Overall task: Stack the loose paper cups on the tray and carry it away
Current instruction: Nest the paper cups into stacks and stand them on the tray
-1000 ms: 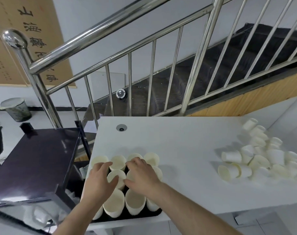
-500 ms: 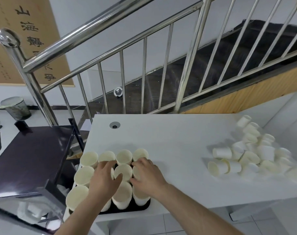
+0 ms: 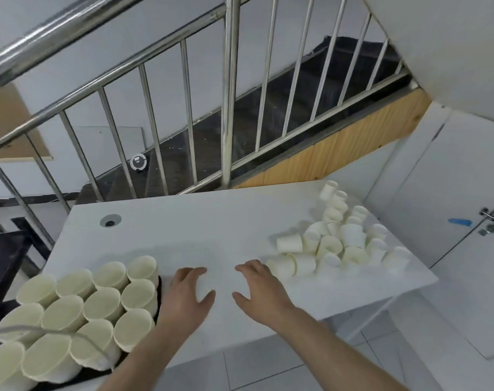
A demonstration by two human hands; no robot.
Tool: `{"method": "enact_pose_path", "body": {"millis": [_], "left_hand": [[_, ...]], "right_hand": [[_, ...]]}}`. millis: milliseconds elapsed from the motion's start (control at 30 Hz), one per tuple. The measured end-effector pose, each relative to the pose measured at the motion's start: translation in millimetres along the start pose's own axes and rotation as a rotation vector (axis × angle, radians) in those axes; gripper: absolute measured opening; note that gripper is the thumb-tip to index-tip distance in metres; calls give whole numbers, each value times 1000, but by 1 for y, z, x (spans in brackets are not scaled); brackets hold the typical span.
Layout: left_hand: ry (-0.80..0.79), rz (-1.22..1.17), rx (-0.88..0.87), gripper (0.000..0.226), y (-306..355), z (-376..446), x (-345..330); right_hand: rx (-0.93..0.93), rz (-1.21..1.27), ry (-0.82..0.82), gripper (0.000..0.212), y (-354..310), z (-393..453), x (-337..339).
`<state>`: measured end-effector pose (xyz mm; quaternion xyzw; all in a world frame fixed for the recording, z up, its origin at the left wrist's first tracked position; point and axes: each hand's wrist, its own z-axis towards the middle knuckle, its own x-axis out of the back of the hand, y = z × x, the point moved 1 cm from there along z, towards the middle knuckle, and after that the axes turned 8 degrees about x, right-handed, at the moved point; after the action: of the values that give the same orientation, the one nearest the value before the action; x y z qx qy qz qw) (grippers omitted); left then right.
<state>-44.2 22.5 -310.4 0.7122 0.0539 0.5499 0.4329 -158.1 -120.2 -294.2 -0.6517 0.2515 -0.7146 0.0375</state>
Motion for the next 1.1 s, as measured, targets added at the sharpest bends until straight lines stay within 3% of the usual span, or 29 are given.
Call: {"method": "enact_pose_path", "body": {"millis": [300,700,1100], "left_hand": [[-138,35,-72,53,75,19,-77],[-263,42,-70,56,135,110,-174],[-321,185,-78,58,156,166,-209]], "right_hand": [[-110,-29,5,61,96,-23,46],[-201,-93,-103,64,215,26,71],[-157,-93,-155,57,282,65,79]]}}
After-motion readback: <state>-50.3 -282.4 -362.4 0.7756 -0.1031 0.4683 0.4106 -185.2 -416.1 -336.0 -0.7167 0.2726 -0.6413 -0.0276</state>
